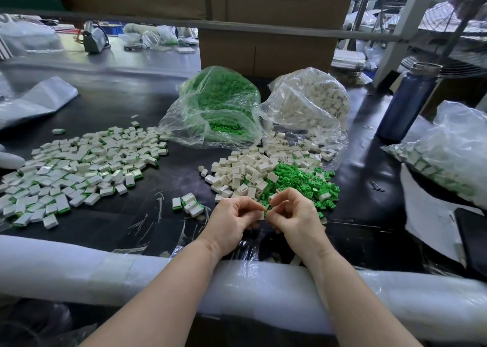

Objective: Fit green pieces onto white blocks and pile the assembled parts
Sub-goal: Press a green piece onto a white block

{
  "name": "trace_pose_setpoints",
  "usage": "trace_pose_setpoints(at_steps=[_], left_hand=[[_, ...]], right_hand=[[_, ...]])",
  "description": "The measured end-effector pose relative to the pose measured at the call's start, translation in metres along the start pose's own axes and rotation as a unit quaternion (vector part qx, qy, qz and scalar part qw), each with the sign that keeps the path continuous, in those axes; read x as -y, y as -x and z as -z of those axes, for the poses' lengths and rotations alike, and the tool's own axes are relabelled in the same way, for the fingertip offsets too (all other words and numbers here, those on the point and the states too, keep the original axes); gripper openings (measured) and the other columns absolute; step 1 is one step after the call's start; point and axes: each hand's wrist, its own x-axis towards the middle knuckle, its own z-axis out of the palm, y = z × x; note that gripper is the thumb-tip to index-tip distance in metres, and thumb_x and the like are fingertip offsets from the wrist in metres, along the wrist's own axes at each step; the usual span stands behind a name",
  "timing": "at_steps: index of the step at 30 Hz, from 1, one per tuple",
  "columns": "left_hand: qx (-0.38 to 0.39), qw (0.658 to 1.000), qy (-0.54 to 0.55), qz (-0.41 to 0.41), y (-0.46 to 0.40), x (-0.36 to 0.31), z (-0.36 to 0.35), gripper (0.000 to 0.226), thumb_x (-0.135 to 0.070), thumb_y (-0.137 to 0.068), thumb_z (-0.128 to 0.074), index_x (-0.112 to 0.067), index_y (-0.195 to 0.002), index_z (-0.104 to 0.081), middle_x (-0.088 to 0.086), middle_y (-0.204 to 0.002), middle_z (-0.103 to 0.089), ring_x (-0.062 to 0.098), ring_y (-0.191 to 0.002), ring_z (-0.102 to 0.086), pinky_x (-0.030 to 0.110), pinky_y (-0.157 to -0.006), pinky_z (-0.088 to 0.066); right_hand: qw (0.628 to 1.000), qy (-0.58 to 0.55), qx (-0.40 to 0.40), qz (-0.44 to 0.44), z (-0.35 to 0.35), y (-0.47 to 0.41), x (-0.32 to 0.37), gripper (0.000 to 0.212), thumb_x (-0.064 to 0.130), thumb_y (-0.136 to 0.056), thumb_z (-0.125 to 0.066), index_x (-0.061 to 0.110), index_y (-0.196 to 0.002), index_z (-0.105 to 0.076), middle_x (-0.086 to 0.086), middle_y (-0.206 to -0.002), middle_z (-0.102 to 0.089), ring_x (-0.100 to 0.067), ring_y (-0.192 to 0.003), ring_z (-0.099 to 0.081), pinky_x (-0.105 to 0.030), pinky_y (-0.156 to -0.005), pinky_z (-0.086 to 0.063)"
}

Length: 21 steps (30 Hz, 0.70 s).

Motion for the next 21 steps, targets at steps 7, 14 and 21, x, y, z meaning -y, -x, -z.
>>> trace_pose_setpoints(at_steps=[7, 14, 21], left_hand=[[0.027, 1.000, -0.002, -0.004, 0.0023, -0.0033, 0.0009, 0.018, 0.004, -0.086, -0.059, -0.010, -0.080, -0.068, -0.006, -0.069, -0.062, -0.006, -0.057, -0.057, 0.009, -0.062, -0.046], [0.047, 0.999, -0.003, -0.008, 0.0041, -0.0058, 0.0022, 0.019, 0.006, -0.085, -0.058, -0.009, -0.079, -0.067, -0.009, -0.067, -0.061, -0.007, -0.056, -0.057, 0.009, -0.060, -0.045], [0.067, 0.997, -0.022, -0.008, 0.0042, -0.0053, 0.0016, 0.012, 0.006, -0.085, -0.059, -0.003, -0.084, -0.067, -0.003, -0.071, -0.061, -0.006, -0.055, -0.054, 0.009, -0.063, -0.046]], right_hand=[[1.000, -0.009, 0.014, -0.004, 0.0010, -0.0005, 0.0004, 0.028, -0.009, -0.075, -0.067, 0.015, -0.073, -0.054, 0.001, -0.065, -0.056, -0.010, -0.058, -0.052, -0.019, -0.054, -0.045], [0.999, -0.026, 0.028, -0.009, 0.0031, -0.0003, 0.0002, 0.028, -0.011, -0.074, -0.067, 0.014, -0.070, -0.054, 0.001, -0.064, -0.056, -0.013, -0.058, -0.053, -0.020, -0.051, -0.046], [0.999, -0.031, 0.043, -0.012, 0.0054, 0.0000, 0.0003, 0.028, -0.011, -0.074, -0.066, 0.013, -0.068, -0.054, 0.004, -0.055, -0.055, -0.005, -0.048, -0.050, -0.017, -0.047, -0.043]])
